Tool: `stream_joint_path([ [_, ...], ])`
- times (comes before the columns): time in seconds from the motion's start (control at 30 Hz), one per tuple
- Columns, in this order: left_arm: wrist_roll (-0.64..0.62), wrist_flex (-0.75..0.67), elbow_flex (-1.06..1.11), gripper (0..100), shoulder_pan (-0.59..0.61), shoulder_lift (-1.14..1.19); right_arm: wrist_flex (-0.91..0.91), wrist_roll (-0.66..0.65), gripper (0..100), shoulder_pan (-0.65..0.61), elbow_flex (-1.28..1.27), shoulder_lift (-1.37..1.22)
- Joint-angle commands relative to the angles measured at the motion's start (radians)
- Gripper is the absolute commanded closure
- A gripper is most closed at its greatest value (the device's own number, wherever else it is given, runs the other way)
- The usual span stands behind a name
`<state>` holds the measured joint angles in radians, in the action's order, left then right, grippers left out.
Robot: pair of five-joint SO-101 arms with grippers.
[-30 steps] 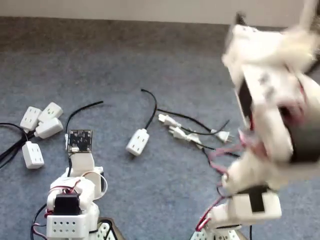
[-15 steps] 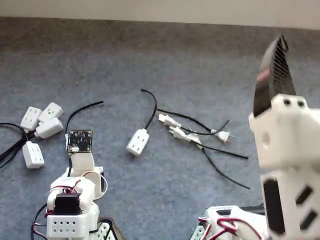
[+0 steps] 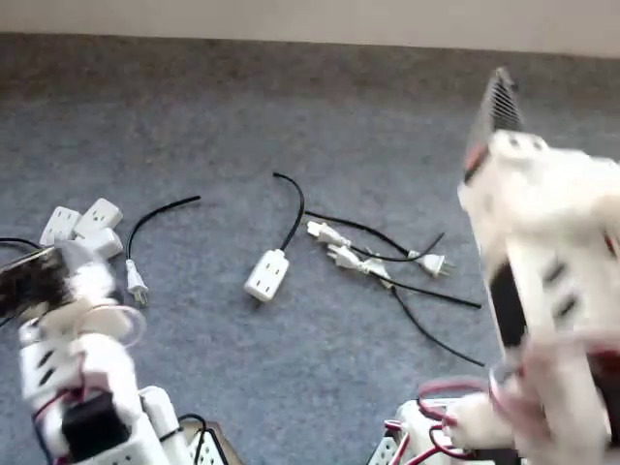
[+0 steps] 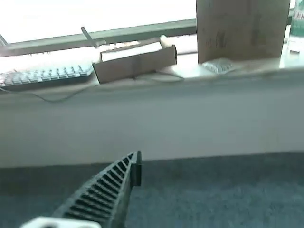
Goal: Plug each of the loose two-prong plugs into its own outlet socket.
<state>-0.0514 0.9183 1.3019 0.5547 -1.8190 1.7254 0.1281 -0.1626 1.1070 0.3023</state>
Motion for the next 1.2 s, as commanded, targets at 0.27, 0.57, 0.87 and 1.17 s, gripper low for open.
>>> stream_joint_path([
  [0.27,0.107,-0.02,-0.104,99,0.104,0.22,0.033,-0.144,41.6,0.007,-0.616,0.305],
  [0.57,0.074,0.216,-0.544,89,-0.031,1.067,0.033,-0.244,41.6,0.007,-0.858,0.328],
  [0.87,-0.106,0.568,-0.97,76,-0.081,1.797,0.033,-0.245,41.6,0.007,-0.958,0.328],
  [1.17,-0.169,0.623,-1.087,75,-0.027,2.035,-0.012,-0.245,41.6,0.007,-1.049,0.328],
])
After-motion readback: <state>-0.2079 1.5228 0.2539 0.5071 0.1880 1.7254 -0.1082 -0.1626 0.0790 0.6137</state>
